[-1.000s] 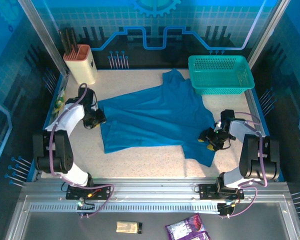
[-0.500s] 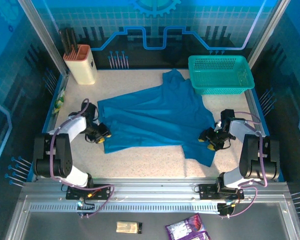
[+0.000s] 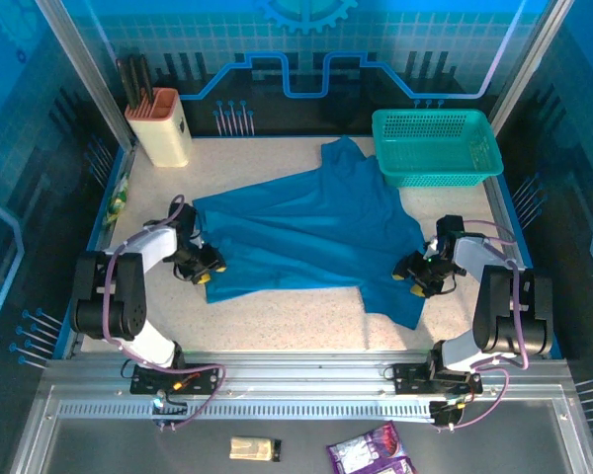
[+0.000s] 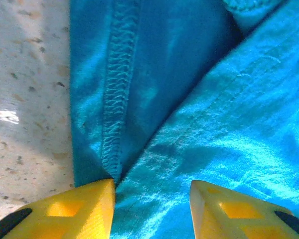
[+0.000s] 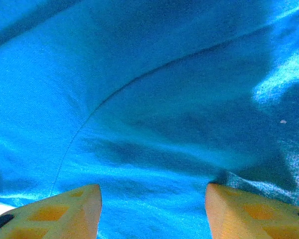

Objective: Fold the inside-out t-shirt

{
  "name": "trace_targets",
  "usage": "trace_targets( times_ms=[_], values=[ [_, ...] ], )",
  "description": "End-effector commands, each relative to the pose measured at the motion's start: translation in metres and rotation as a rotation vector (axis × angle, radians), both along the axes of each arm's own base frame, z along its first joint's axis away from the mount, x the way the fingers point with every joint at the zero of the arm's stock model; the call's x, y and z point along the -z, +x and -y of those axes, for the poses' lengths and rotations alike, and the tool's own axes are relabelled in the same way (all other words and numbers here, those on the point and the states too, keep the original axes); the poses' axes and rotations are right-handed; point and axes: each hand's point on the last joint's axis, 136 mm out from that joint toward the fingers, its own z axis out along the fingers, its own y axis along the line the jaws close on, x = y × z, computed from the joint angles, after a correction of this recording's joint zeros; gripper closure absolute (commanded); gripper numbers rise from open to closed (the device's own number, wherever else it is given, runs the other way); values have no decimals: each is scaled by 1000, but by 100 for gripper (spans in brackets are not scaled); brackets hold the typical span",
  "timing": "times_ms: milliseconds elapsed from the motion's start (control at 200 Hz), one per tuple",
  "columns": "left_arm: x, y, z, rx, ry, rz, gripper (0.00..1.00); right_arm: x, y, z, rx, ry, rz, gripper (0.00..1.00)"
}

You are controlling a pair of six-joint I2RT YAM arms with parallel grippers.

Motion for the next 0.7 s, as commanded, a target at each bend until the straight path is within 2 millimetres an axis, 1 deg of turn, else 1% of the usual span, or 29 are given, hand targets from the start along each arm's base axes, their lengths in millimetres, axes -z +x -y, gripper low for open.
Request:
trace_targets(
  times_ms=[0,70,245,300,385,445,515,595,695],
  values=[
    [-2,0,7,34,-17,-16,56,-4,-5,2,-7,-9,-8,42],
    [-7,0,10,45,-13,-4,57,-4,-4,2,-7,-6,-6,42],
    [-25,2,8,52,14,49,60,-7,-3,2,-11,-12,-2,42],
    [-30,4,12,63,-6,71,59,-7,-3,3,-12,-13,-2,42],
    [-34,7,24,96,-78,96,59,-7,-3,3,-11,-13,-3,42],
    [-33,9,31,106,-117,100,60,-7,-3,3,-10,-12,-4,42],
    [-30,13,33,111,-135,102,60,-8,-2,3,-12,-14,-3,42],
    [-24,18,32,115,-127,95,59,-9,-2,3,-12,-15,-2,42],
    [-16,23,22,115,-60,73,59,-8,-3,3,-12,-16,-5,42]
  ],
)
